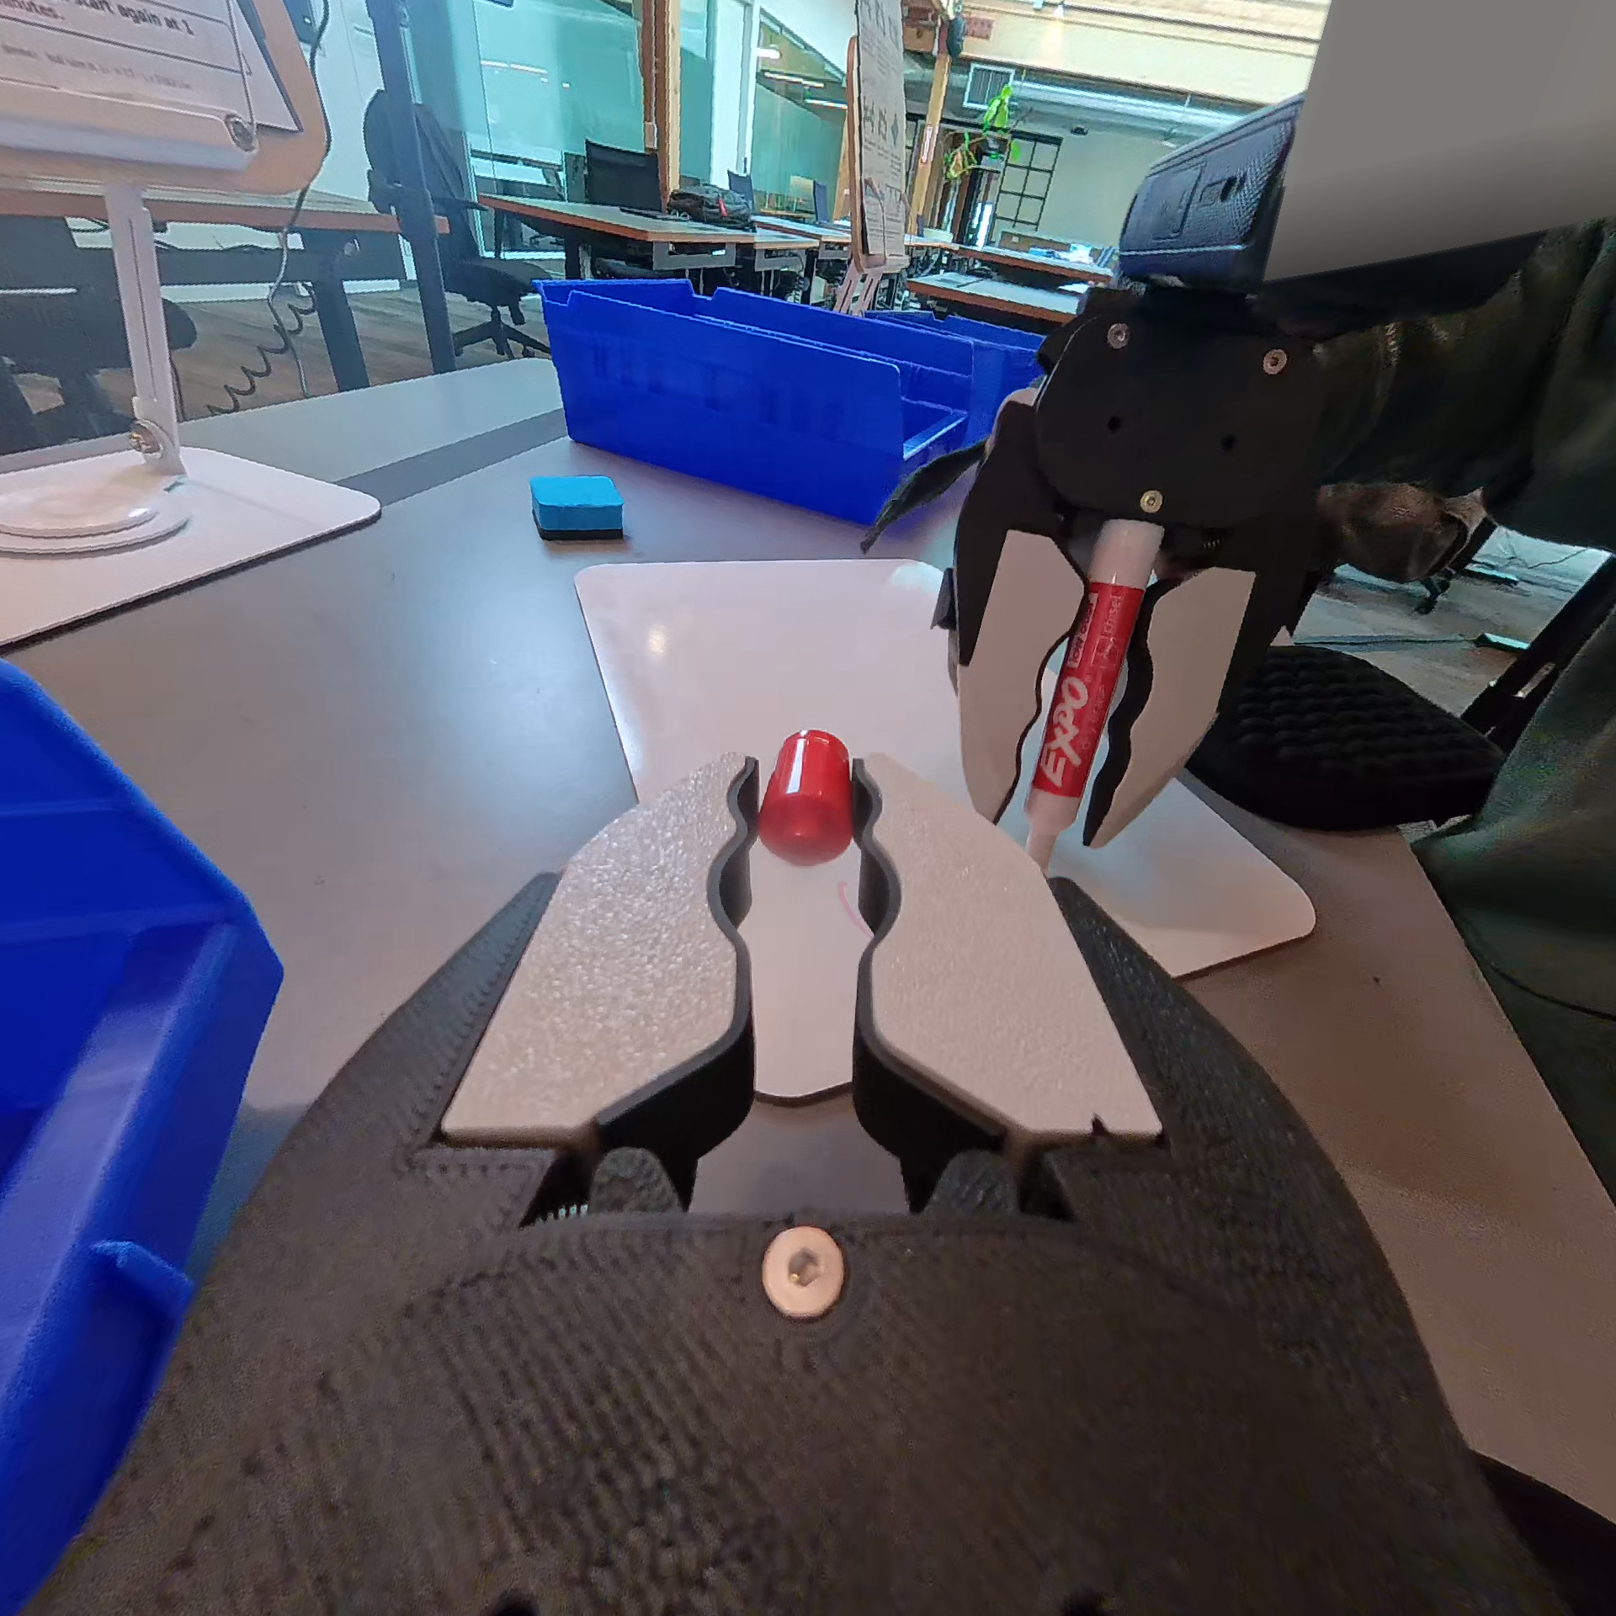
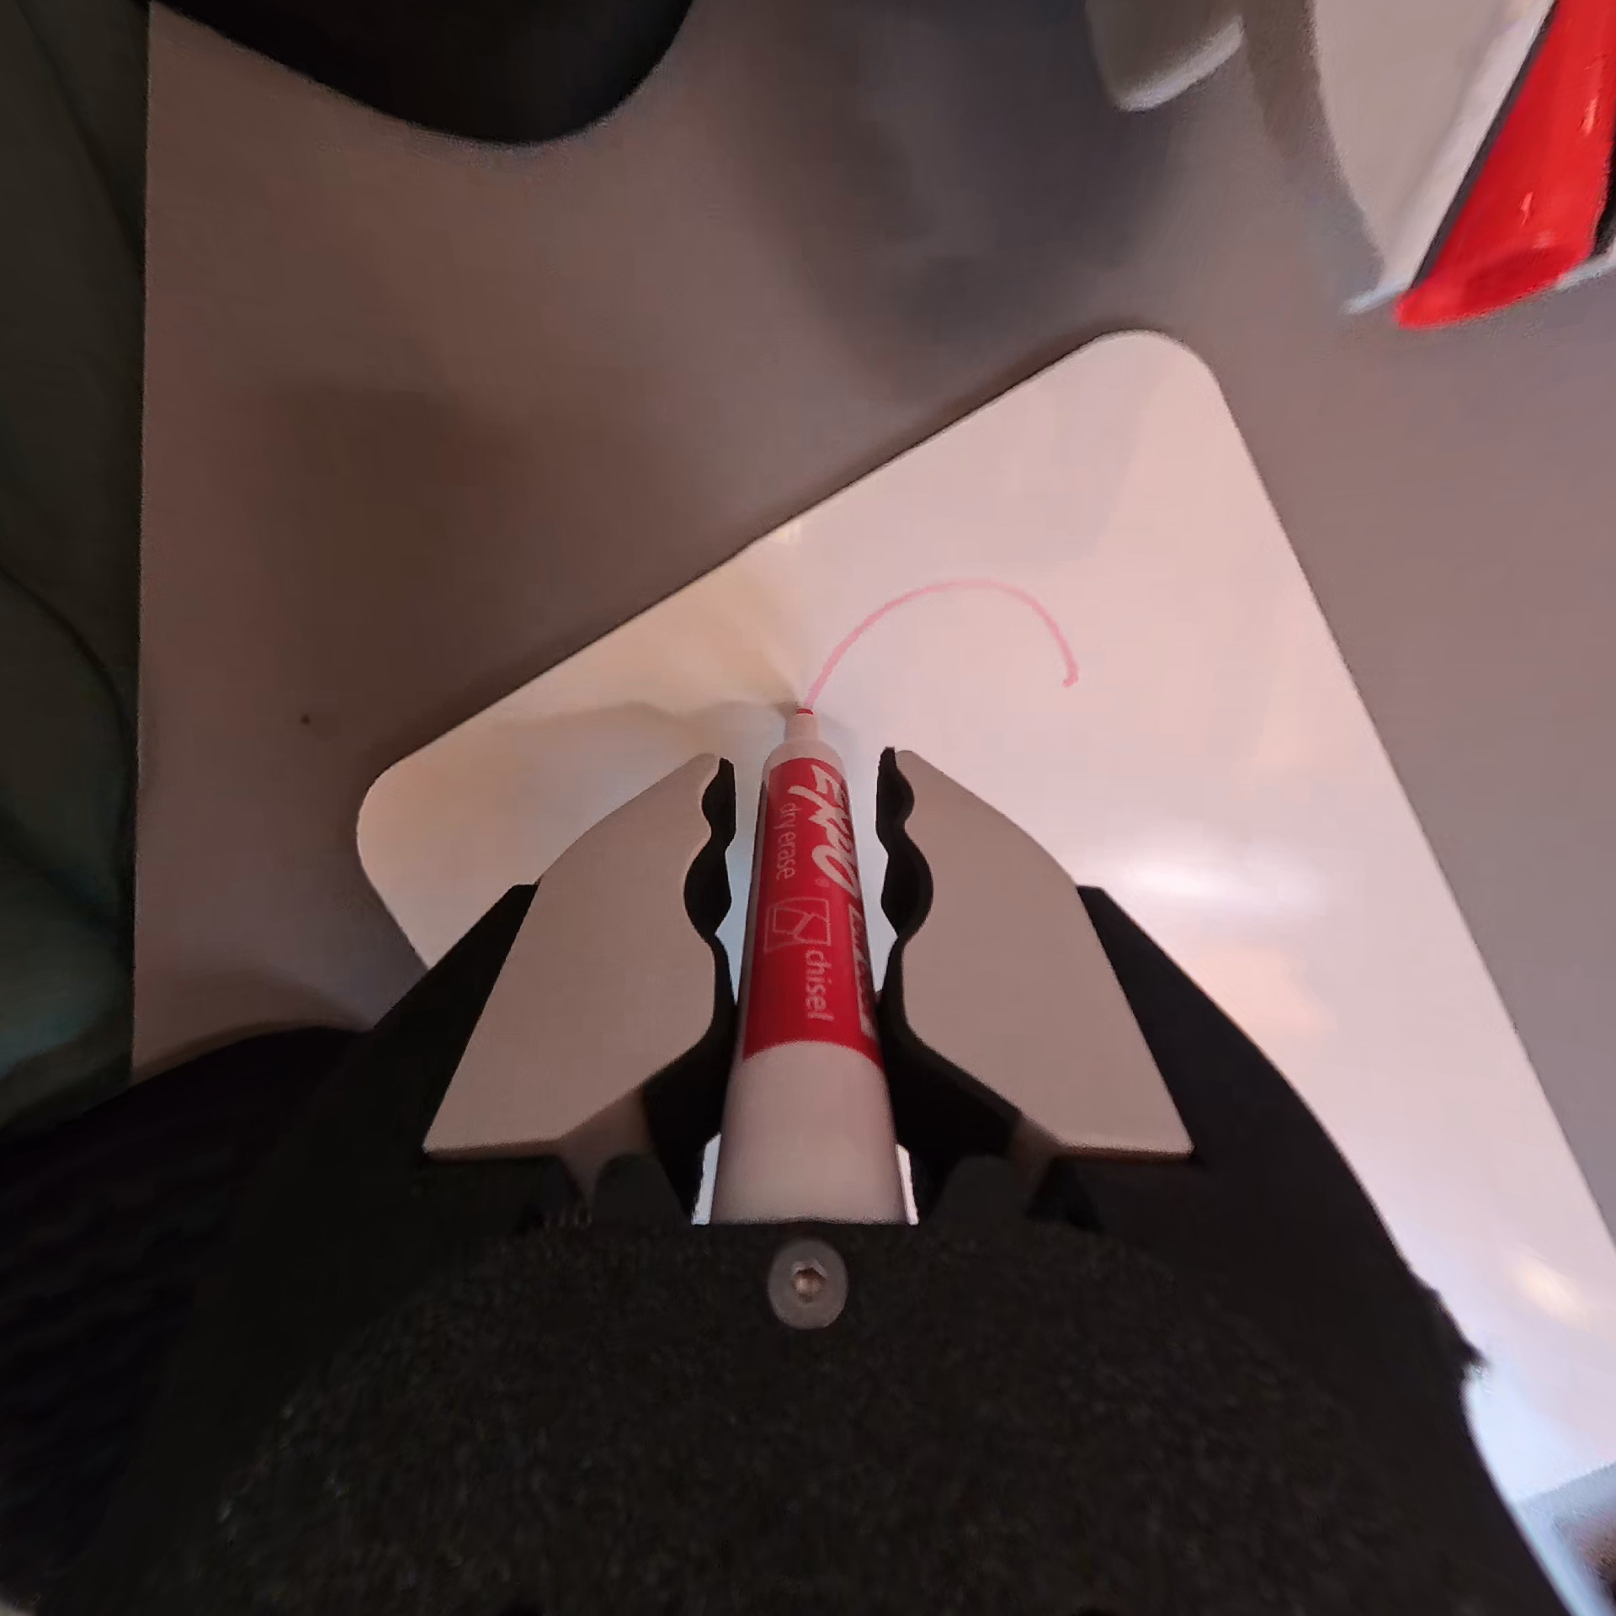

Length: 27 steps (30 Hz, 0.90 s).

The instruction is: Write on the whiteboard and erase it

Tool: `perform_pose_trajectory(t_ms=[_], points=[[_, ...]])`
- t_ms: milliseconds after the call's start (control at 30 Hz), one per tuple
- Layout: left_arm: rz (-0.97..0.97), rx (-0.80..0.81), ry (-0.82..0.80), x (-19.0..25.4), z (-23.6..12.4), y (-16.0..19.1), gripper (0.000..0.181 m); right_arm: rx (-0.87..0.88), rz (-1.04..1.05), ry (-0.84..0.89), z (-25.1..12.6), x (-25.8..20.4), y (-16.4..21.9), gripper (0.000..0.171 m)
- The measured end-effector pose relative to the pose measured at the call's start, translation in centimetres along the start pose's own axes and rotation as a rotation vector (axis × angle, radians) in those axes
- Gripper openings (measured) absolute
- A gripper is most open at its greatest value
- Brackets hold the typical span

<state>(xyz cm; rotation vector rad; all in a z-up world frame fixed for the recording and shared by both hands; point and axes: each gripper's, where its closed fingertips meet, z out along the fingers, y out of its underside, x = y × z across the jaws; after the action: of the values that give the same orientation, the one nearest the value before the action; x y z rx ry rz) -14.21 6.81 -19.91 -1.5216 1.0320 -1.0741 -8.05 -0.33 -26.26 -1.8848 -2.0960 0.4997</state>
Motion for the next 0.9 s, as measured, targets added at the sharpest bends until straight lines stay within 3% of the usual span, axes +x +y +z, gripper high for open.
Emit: perform_pose_trajectory(t_ms=[367, 633, 900], points=[[-0.004, 0.002, -0.005, -0.1, 0.0, 0.0, 0.020, -0.070, 0.071, 0.101, -1.9, 3.3, 3.7, 0.033], [-0.003, 0.001, -0.001, 0.0, 0.0, 0.0, 0.020, -0.059, 0.026, 0.112, -0.9, 6.2, 1.5, 0.033], [-0.003, 0.001, 0.000, 0.0, 0.0, -0.1, 0.020, -0.027, -0.035, 0.069, 0.6, 6.1, -1.5, 0.033]])
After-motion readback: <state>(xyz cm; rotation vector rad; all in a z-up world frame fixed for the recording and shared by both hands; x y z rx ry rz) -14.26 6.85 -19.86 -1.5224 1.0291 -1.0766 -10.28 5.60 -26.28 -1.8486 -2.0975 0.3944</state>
